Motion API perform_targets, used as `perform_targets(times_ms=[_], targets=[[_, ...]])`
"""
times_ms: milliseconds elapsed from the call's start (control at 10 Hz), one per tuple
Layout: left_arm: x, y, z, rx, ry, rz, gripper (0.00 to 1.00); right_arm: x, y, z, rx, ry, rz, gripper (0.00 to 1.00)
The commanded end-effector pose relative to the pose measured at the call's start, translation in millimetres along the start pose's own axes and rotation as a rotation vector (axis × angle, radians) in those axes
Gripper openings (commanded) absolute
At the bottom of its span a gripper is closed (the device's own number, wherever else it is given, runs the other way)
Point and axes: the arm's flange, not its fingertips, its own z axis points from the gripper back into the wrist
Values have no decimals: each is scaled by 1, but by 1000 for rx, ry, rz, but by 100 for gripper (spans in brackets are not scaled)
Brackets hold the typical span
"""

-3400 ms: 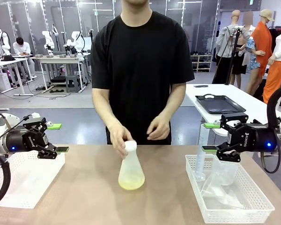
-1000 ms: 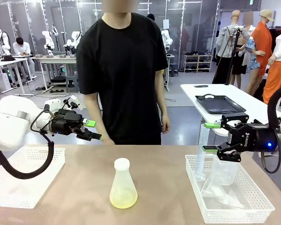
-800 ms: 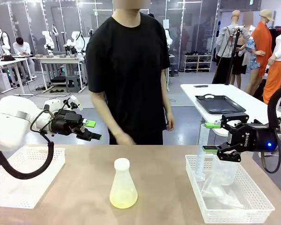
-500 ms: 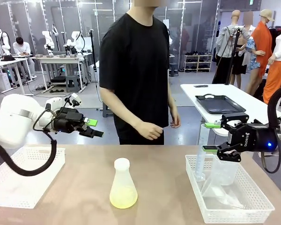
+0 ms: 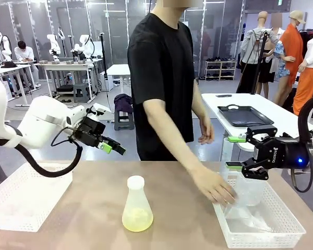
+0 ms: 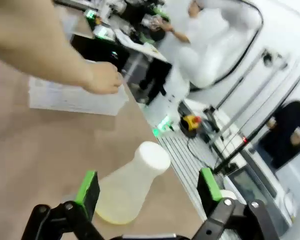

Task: Prepare the solutions needed for the experiment.
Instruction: When the human places the Big flask in the center of the table, pick up the Big flask and place it in the left Organizing basket.

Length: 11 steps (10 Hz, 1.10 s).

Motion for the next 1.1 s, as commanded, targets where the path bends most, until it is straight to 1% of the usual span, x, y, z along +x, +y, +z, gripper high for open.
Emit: perform_targets(times_ms=[0, 500, 600, 700, 800, 900, 1000], targets=[[1, -10, 6, 54, -35, 61, 100, 0, 0, -1, 8, 0, 0, 73], [1, -10, 6, 54, -35, 61, 100, 0, 0, -1, 8, 0, 0, 73], [0, -5, 14, 27, -12, 51, 100, 0, 0, -1, 8, 0, 0, 73], [4, 13, 10, -15, 2, -80, 100, 0, 0, -1, 8, 0, 0, 73], [7, 25, 10, -17, 38, -196, 100, 0, 0, -1, 8, 0, 0, 73], [7, 35, 14, -68, 60, -305, 100, 0, 0, -1, 8, 0, 0, 73], [5, 50, 17, -136, 44, -381, 100, 0, 0, -1, 8, 0, 0, 73]])
